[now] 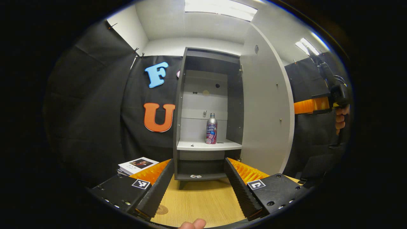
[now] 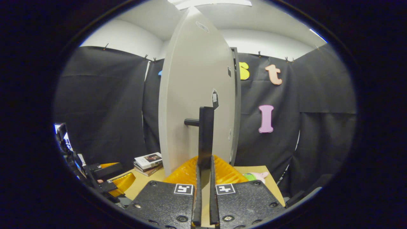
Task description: Open the cabinet door with the right hand, grasp the bottle in the cabinet with the left hand and place it on the coaster, then close the cabinet door with the right hand.
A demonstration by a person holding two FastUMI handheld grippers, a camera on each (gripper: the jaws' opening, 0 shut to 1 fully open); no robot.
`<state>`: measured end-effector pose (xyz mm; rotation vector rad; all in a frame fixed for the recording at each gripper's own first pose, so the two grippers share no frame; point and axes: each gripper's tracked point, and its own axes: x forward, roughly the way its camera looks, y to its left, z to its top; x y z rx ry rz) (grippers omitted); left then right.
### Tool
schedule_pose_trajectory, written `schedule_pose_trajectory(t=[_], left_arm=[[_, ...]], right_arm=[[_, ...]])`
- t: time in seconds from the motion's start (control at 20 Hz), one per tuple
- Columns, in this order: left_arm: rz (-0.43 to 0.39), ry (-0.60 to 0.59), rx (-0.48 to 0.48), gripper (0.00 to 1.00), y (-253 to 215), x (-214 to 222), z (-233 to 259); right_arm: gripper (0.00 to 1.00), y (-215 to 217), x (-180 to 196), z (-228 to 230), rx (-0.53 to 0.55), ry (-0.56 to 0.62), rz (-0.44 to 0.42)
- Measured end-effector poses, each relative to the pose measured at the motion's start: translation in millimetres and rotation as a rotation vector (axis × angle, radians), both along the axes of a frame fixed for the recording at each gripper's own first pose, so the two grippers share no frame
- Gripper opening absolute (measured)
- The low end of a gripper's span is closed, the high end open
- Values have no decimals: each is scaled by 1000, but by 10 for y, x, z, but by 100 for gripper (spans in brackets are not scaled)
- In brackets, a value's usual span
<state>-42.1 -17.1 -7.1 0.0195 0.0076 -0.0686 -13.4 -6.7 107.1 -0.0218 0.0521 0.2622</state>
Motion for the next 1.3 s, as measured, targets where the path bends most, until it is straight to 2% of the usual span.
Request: schedule_pose_trajectory(t=[0.45, 0.7, 0.85, 0.95, 1.2, 1.3], left_arm=[[-3, 1, 8, 95, -46, 63, -10], [-11, 2, 13, 95, -91, 83, -27], [-13, 8, 9, 95, -121, 102, -59], [-17, 7, 11, 95, -155, 122, -45], [-19, -4, 4, 95, -208, 196, -48], [-21, -1, -2, 95, -243, 228, -74]], right_arm=[[5, -504, 16, 15, 14, -18, -116], [4, -774, 58, -1, 12, -31, -204], [4, -865, 64, -16, 65, -28, -203], [4, -914, 53, -31, 63, -29, -203], [4, -1008, -287, -133, 72, -7, -213], [2, -1163, -456, -142, 47, -15, -272]])
